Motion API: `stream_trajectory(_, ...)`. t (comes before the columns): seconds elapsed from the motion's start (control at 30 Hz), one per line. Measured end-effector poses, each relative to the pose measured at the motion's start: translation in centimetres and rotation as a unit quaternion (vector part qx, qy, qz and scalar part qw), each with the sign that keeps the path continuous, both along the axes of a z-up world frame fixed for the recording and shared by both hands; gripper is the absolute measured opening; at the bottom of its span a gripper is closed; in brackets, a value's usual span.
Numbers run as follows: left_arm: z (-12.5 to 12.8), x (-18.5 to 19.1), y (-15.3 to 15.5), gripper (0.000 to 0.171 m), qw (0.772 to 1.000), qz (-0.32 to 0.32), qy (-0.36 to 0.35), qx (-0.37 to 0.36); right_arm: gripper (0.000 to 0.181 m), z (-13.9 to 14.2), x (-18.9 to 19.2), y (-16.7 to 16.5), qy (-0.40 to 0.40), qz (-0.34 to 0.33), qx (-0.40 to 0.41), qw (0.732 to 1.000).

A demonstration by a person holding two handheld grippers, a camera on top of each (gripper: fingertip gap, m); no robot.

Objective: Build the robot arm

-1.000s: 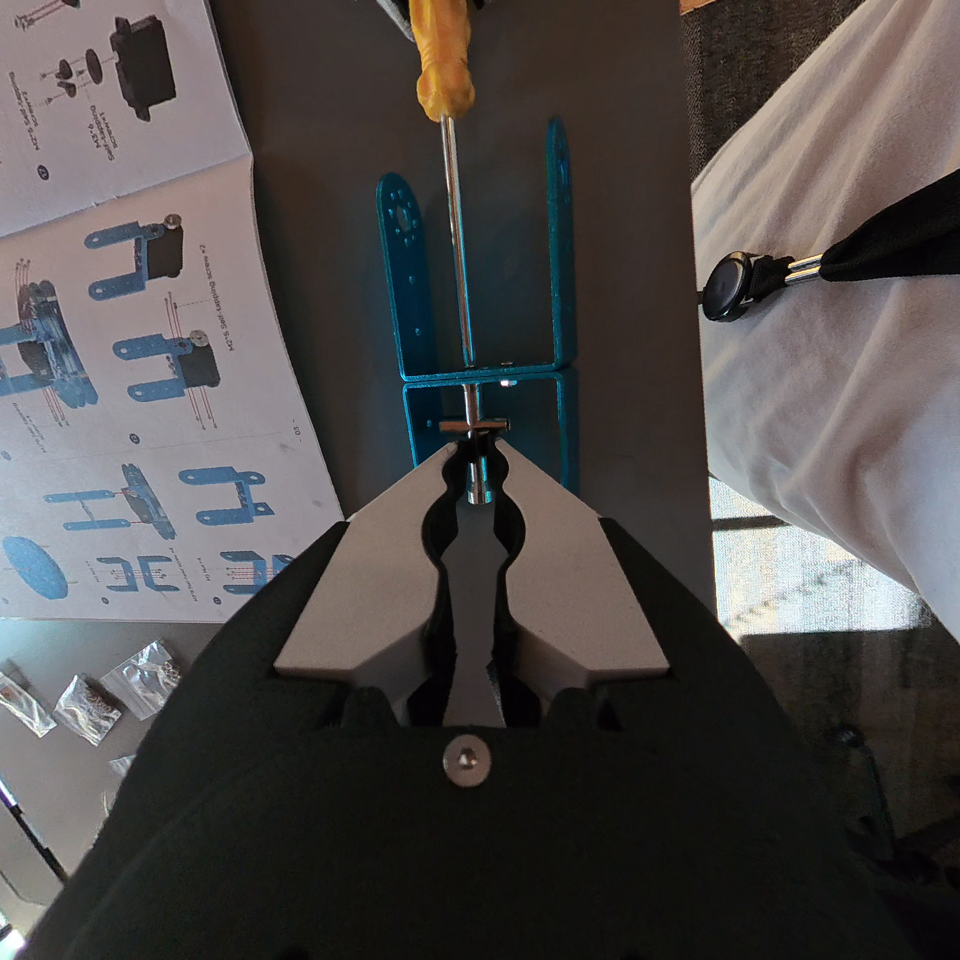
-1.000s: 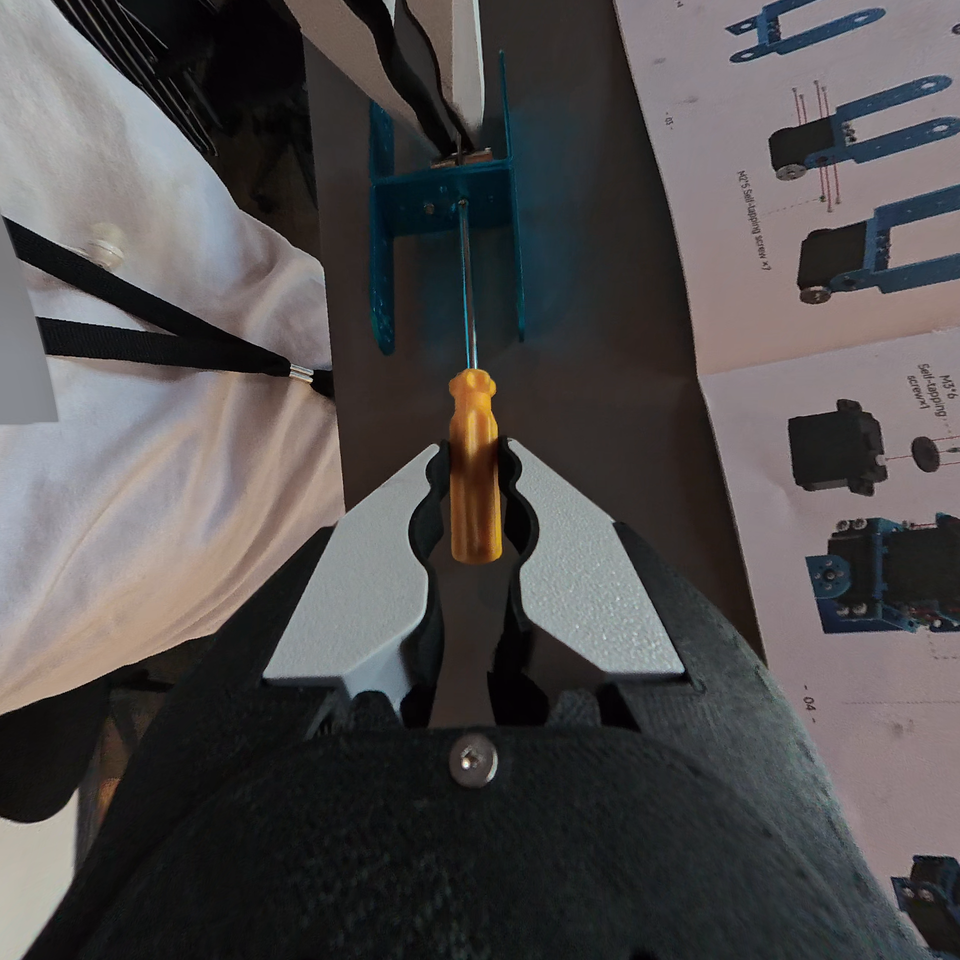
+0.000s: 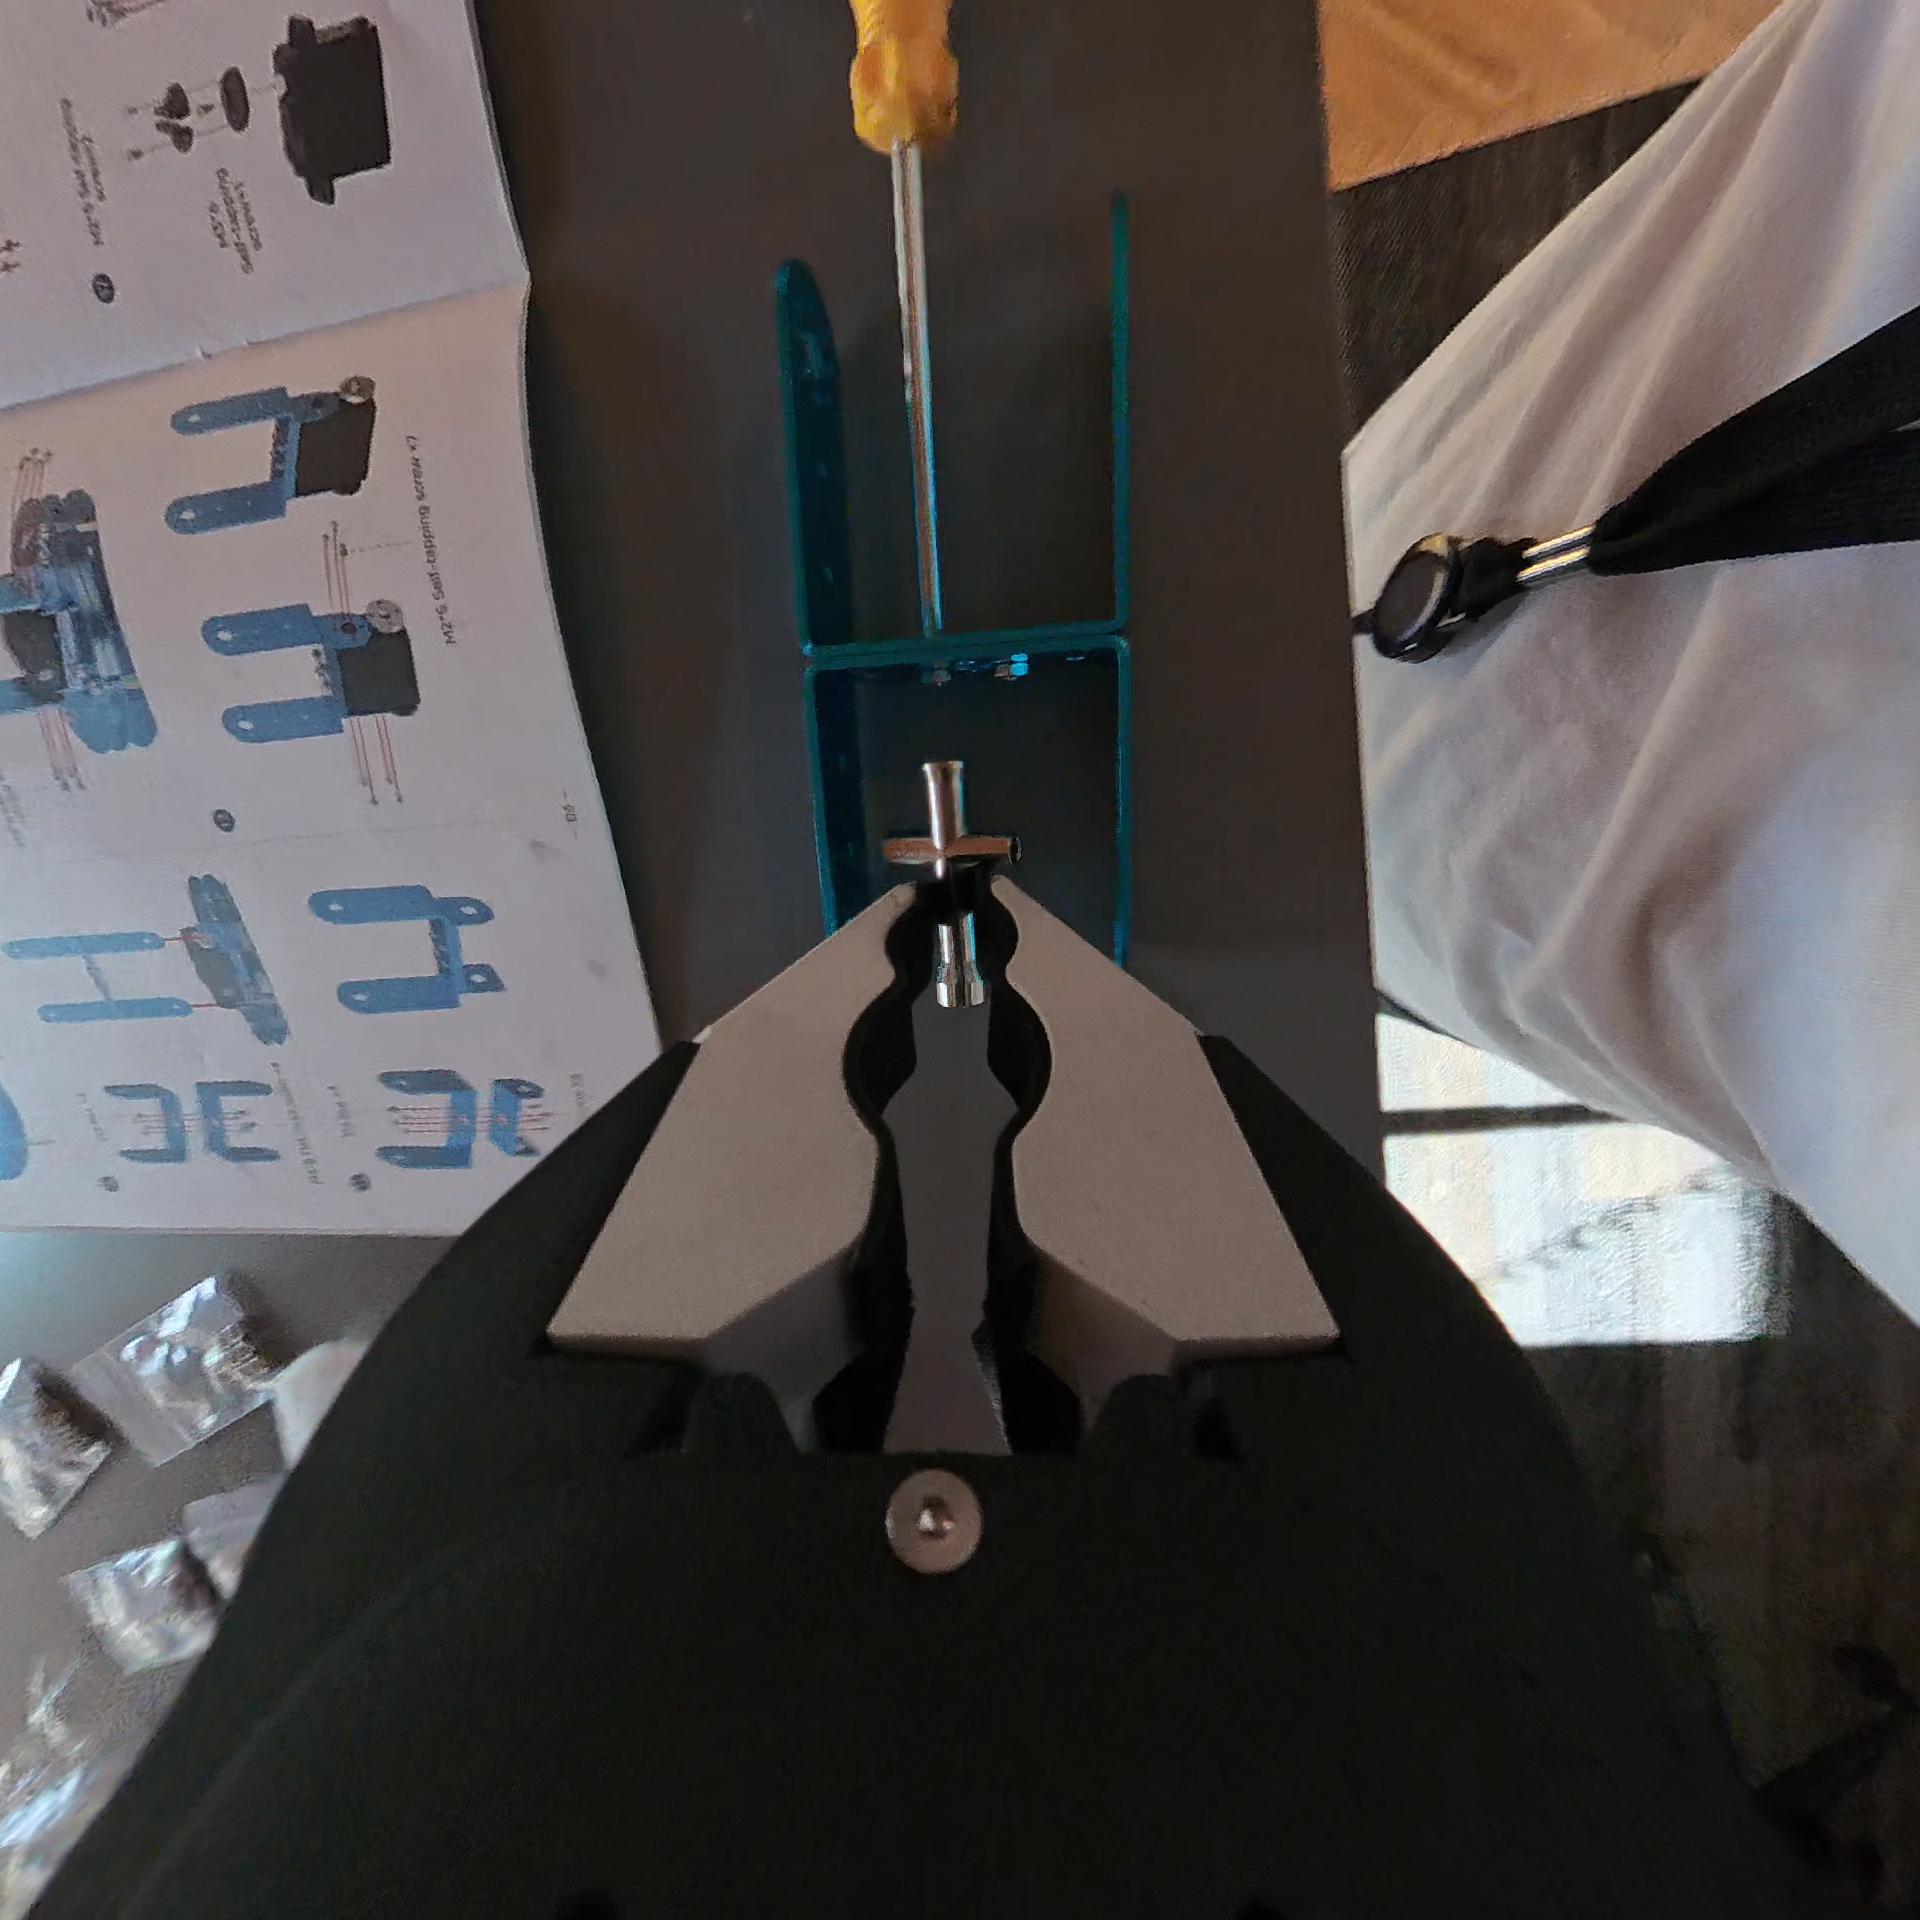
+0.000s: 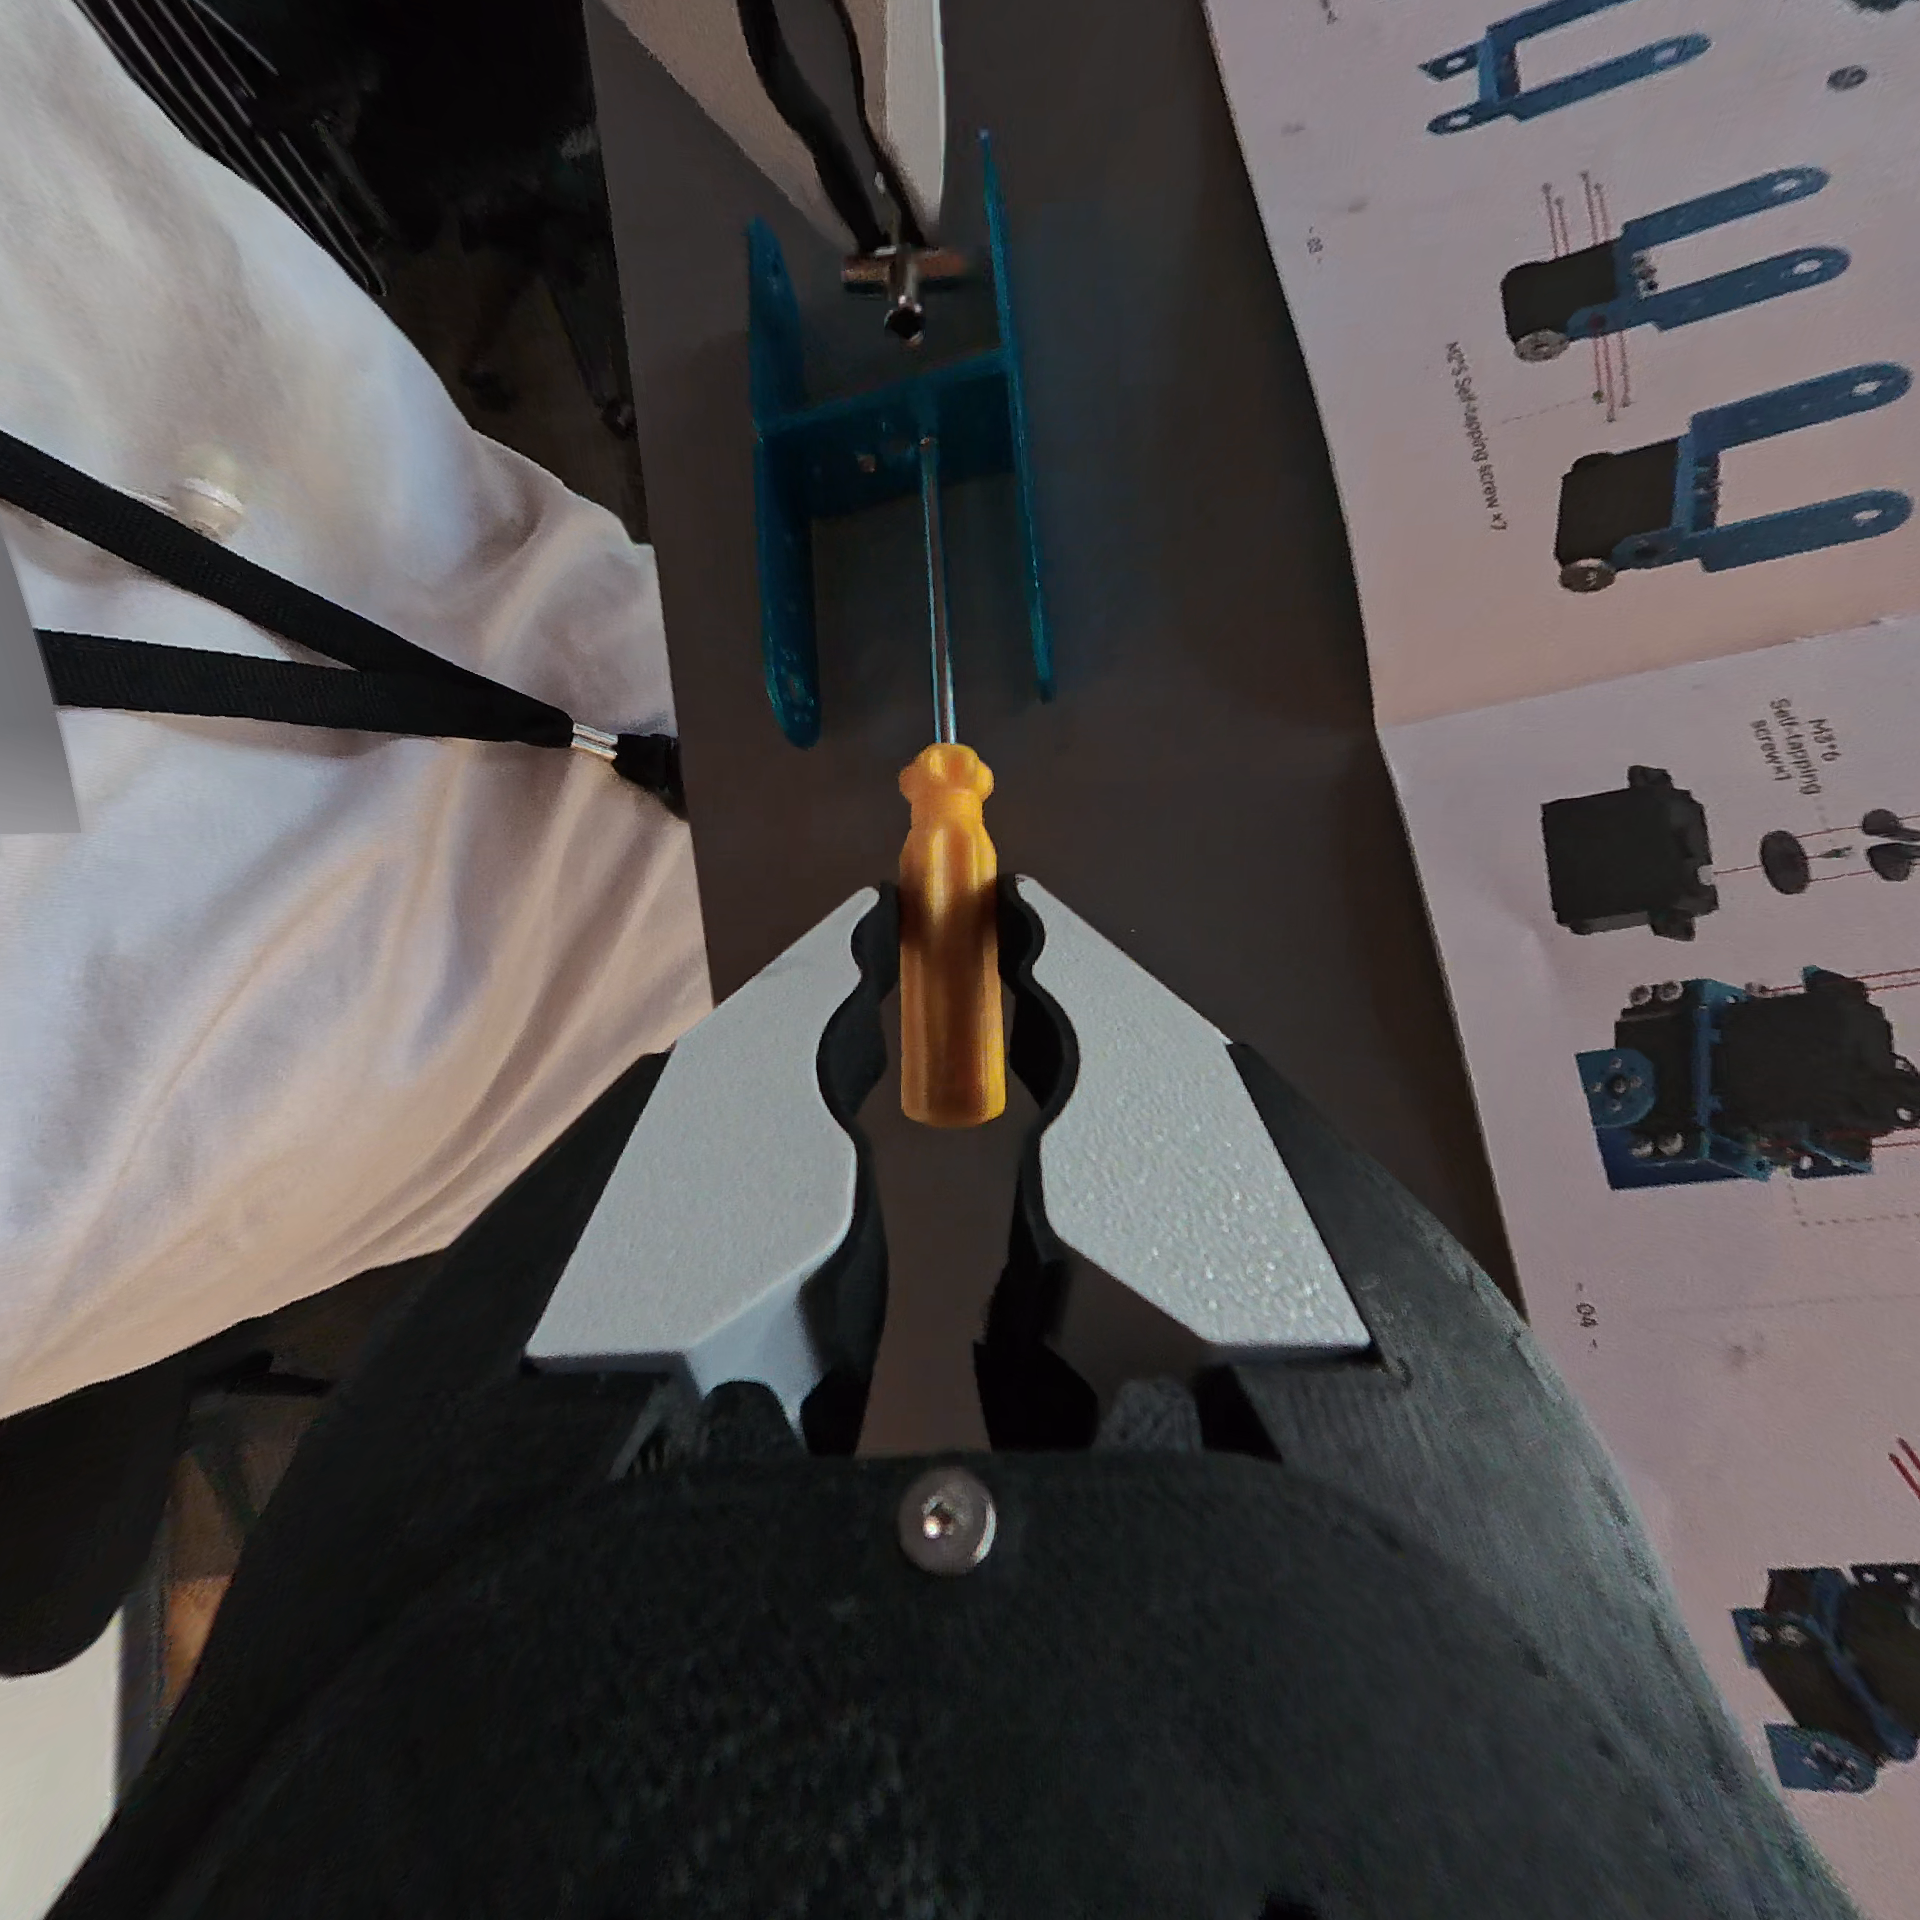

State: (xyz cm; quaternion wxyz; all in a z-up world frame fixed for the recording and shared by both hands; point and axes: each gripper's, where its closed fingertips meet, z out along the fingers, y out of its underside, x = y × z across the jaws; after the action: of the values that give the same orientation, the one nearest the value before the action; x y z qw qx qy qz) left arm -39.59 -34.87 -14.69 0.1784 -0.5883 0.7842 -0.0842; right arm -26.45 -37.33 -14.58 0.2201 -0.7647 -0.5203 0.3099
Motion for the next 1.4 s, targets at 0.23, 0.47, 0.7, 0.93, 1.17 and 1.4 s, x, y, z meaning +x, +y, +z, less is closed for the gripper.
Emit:
stream_trajectory(0.23,-0.5,0.5,-1.9,0.005,0.999,-0.010,-0.013,-0.040,0.018,0.5,1.2,-0.6,-0.029,-0.014,0.076,0.997)
stream_trajectory(0.47,-1.0,1.2,-2.1,0.005,0.999,-0.019,-0.007,-0.050,0.018,0.8,0.5,-1.9,-0.004,-0.003,0.067,0.998)
stream_trajectory(0.7,-1.0,1.5,-2.1,0.005,0.998,-0.019,-0.008,-0.058,0.018,1.0,0.4,-1.9,0.021,-0.012,0.062,0.998)
stream_trajectory(0.93,-1.0,1.7,-2.3,0.005,0.996,-0.014,-0.002,-0.085,0.018,0.7,0.4,-2.0,0.030,-0.023,0.055,0.998)
stream_trajectory(1.17,-0.9,2.2,-2.4,0.005,0.993,-0.008,-0.002,-0.118,0.017,0.5,0.6,-2.1,0.045,-0.035,0.050,0.997)
stream_trajectory(1.4,-1.0,2.3,-2.7,0.005,0.986,0.013,0.018,-0.168,0.017,0.3,0.6,-2.3,0.053,-0.047,0.047,0.996)
